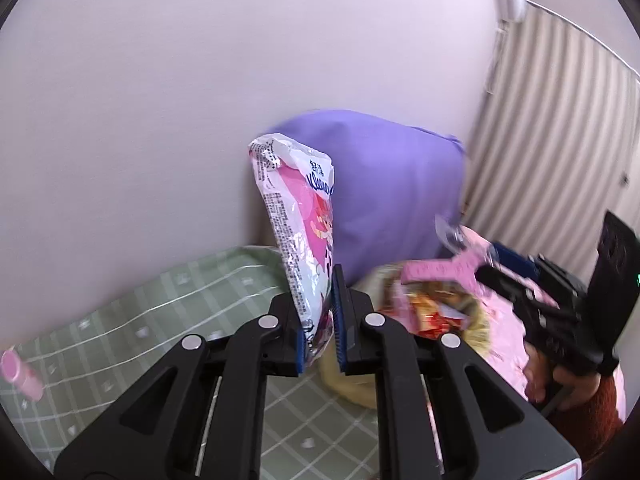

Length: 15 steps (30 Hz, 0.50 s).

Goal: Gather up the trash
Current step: 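Lift the Kleenex packet and pink lollipop candy over the yellow trash bag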

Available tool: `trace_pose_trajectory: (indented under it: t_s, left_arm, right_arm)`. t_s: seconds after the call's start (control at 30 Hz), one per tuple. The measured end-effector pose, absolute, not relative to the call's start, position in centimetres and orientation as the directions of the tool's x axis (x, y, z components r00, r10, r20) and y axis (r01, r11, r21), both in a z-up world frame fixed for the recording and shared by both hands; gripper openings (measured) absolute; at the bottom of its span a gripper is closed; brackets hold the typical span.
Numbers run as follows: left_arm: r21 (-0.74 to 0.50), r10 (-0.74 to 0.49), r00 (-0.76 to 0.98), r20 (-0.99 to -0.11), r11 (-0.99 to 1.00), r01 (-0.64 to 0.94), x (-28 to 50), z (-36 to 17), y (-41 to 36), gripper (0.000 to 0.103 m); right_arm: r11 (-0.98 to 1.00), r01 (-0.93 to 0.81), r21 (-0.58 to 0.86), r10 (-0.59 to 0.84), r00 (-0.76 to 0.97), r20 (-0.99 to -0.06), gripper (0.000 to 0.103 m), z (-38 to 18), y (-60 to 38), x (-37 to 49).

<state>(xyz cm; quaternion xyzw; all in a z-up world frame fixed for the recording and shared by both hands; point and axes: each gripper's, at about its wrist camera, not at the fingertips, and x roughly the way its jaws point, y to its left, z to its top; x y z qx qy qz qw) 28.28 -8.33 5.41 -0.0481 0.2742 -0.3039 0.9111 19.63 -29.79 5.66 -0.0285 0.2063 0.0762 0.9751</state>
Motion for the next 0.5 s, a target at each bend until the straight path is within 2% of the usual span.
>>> trace_pose_trajectory:
  t_s: [0.13,0.3,0.5]
  left_arm:
    - [-0.256,-0.639,0.601,-0.48,0.757,0.601,28.2,5.0,-11.3,0.01]
    - [-0.299,-0.71,0.456,-0.536,0.665,0.685,29.4,3.0,-15.4,0.01]
    - [-0.355,-0.728,0.242,-0.642,0.562,0.747,31.4,-1.4,-22.2,0.01]
  right_arm:
    - [0.997,-0.076,-0.028,0.059,0.919,-0.391,0.043,6.5,-32.7,18.6]
    - [0.999,0.032,-0.001,-0.03,0.92,-0.391,0.043,6.7,-36.5,17.4]
    - [0.994,0.094,0.049,-0.061,0.885,-0.462,0.043,5.1,-39.7,17.6]
